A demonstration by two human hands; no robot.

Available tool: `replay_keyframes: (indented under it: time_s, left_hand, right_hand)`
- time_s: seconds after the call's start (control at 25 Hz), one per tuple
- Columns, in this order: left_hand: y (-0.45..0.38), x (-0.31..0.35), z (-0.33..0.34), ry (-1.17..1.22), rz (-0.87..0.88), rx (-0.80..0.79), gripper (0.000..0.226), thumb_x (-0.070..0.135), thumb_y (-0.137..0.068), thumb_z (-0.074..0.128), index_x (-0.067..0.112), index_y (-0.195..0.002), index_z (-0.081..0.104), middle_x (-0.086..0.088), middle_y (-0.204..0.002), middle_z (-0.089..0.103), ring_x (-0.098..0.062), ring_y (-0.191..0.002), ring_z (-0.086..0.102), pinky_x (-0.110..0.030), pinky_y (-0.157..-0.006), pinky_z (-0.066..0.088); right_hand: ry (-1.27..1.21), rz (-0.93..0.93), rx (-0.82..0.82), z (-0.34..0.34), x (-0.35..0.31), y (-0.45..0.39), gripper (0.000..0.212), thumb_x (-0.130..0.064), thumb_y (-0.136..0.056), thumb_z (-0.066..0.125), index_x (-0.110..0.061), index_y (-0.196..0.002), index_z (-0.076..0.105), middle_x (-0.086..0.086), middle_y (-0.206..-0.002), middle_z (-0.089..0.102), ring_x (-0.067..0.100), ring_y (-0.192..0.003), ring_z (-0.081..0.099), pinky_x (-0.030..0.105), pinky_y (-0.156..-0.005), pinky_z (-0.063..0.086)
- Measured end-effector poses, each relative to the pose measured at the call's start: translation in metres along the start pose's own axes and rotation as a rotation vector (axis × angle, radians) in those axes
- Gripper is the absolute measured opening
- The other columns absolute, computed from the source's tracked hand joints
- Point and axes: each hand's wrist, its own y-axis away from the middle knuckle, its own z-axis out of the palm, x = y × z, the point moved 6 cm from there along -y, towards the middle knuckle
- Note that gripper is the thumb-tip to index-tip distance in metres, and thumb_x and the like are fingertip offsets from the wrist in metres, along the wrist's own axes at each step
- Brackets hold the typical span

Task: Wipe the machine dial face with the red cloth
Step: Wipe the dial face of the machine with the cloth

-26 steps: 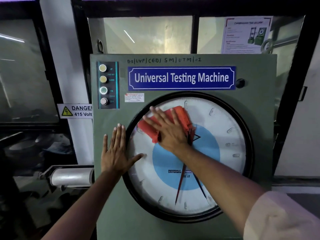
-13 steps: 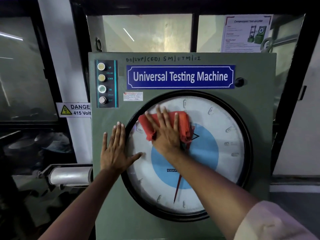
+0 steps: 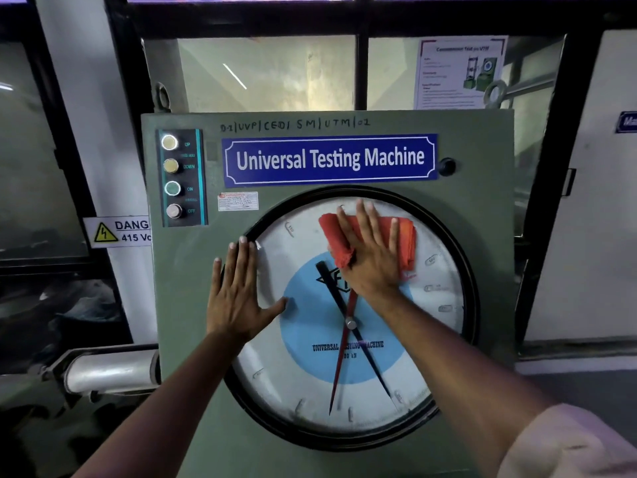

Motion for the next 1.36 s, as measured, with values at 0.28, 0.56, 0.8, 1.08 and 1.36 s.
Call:
replay_keyframes:
  time_s: [0.28, 0.56, 0.8, 1.08, 1.36]
  left_hand:
    - [-0.018, 0.016, 0.004, -0.040, -0.005, 0.015, 0.122, 0.091, -0.088, 0.030, 0.010, -0.171, -0.009, -0.008, -0.180, -0.015, -0.023, -0.168, -0.011, -0.040, -0.134, -0.017]
    - [-0.036, 0.028, 0.006, 0.013, 0.014, 0.091, 0.122, 0.090, -0.087, 0.032, 0.008, -0.172, 0.003, -0.010, -0.182, -0.002, -0.025, -0.169, -0.001, -0.044, -0.136, -0.009]
    - [-0.060, 0.043, 0.002, -0.005, 0.088, 0.146, 0.119, 0.089, -0.088, 0.033, 0.010, -0.173, 0.006, -0.007, -0.182, 0.003, -0.023, -0.169, 0.002, -0.042, -0.136, -0.010]
    - [-0.064, 0.044, 0.006, -0.015, 0.095, 0.205, 0.121, 0.091, -0.087, 0.033, 0.013, -0.174, 0.002, -0.003, -0.183, -0.001, -0.020, -0.169, 0.001, -0.045, -0.136, -0.006]
    - [-0.064, 0.042, 0.009, -0.011, 0.107, 0.261, 0.121, 0.091, -0.086, 0.036, 0.014, -0.174, 0.003, -0.001, -0.183, 0.000, -0.018, -0.169, 0.002, -0.045, -0.136, -0.004]
  right_hand:
    - [-0.037, 0.358, 0.056, 0.002, 0.057, 0.068, 0.077, -0.063, -0.105, 0.037, -0.032, -0.172, 0.014, 0.007, -0.181, 0.009, 0.028, -0.167, 0.010, 0.068, -0.130, 0.011]
    - [-0.062, -0.013, 0.058, -0.003, -0.028, -0.023, 0.096, -0.066, -0.092, 0.044, -0.036, -0.172, 0.001, 0.002, -0.181, -0.005, 0.027, -0.168, -0.001, 0.067, -0.130, -0.002]
    - [-0.006, 0.284, 0.133, 0.002, 0.080, 0.035, 0.075, -0.065, -0.107, 0.026, -0.034, -0.173, 0.006, 0.001, -0.182, 0.005, 0.025, -0.167, 0.006, 0.065, -0.131, 0.009]
    - [-0.019, 0.397, 0.086, 0.014, 0.069, 0.079, 0.079, -0.058, -0.104, 0.036, -0.029, -0.173, 0.011, 0.006, -0.181, 0.007, 0.029, -0.167, 0.008, 0.070, -0.128, 0.012]
    - [-0.029, -0.125, 0.085, -0.005, 0.016, -0.003, 0.092, -0.064, -0.093, 0.050, -0.041, -0.171, 0.008, -0.003, -0.181, 0.010, 0.020, -0.167, 0.007, 0.066, -0.130, 0.007]
